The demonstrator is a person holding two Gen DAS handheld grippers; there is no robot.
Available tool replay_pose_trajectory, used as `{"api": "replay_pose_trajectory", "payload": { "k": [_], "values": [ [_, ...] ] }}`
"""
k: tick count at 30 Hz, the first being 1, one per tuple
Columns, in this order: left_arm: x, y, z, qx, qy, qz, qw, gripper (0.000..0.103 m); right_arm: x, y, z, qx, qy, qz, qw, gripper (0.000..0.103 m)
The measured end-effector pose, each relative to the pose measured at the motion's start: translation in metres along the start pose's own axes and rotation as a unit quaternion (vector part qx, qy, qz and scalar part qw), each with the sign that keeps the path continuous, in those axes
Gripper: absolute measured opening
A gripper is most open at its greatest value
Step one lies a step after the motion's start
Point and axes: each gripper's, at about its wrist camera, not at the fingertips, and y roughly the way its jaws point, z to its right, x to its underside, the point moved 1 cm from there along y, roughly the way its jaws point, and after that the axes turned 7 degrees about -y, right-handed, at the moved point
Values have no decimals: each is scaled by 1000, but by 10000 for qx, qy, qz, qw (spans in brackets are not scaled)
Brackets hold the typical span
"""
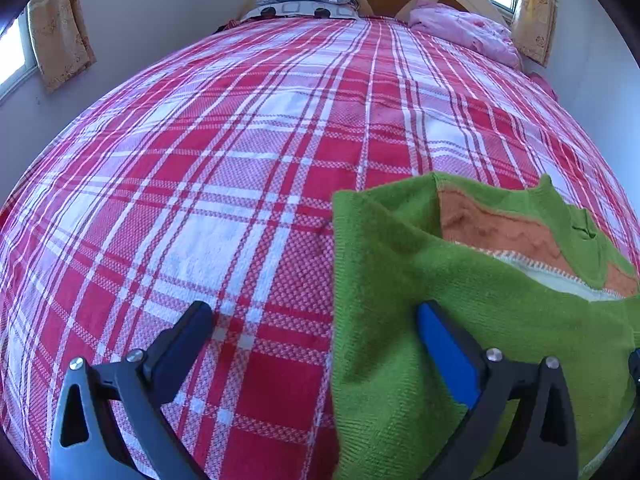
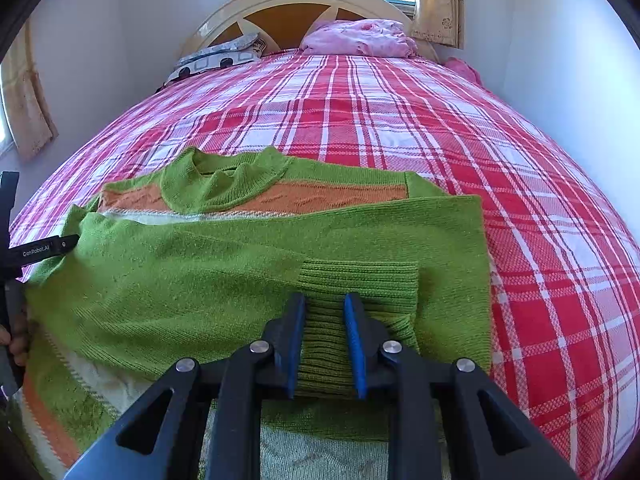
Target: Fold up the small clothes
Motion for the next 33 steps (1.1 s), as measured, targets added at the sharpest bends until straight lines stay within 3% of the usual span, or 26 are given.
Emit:
{"api": "replay_pose_trajectory", "payload": {
  "k": [3,6,11,16,26,33],
  "values": [
    [4,-21,-9,379,160,-125,9991,101,-1,-12,1,73,27,-110,9999,23],
    [21,-70,-33,816,432,384,9950,101,11,-52,1,-138,156,160,9997,24],
    [66,-131,-85,1669,787,487,9816,103,58,-141,0,-138,-53,624,9979,55],
    [123,-164,-126,2386,792,374,9672,103,110,-200,6,-149,94,646,9978,56],
    [204,-182,-132,2710,1042,-89,9569,103,191,-254,4,-11,-107,274,9996,56],
    [245,-200,-134,3249,1249,-365,9368,99,234,-272,9,-306,315,182,9989,56]
  ]
}}
